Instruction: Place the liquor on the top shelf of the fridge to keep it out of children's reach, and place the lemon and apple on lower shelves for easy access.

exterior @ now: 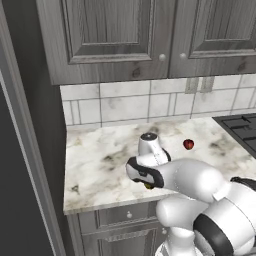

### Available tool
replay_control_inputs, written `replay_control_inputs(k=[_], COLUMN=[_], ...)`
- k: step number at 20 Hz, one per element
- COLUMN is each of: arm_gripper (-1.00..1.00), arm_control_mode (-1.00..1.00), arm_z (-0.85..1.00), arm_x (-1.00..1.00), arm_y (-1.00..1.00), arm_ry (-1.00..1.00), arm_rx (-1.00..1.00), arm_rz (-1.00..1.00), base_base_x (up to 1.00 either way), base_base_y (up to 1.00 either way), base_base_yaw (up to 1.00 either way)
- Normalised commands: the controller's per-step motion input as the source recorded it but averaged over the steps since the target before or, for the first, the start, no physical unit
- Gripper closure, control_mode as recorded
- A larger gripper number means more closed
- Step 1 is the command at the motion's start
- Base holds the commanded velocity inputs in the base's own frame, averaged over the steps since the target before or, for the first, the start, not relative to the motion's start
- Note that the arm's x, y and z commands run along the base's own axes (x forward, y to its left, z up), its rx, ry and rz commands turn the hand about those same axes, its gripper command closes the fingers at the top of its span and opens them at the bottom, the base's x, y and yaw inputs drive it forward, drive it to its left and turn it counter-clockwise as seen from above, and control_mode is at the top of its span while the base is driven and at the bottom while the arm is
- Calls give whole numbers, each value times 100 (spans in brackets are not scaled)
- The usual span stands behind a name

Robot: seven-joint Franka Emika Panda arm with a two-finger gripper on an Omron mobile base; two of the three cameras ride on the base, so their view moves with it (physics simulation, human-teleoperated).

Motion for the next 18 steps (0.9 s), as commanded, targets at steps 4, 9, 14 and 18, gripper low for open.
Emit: replay_control_inputs(k=[4,9,14,18], arm_gripper=[100,100,100,100], arm_control_mode=[-100,-100,-100,-100], arm_z=[-49,-51,-10,33], arm_x=[0,0,-12,-40], arm_y=[0,0,0,1], arm_ry=[0,0,0,-1], arm_rx=[0,0,0,0], arm_rz=[0,0,0,1], base_base_x=[0,0,0,0], base_base_y=[0,0,0,0], base_base_yaw=[0,0,0,0])
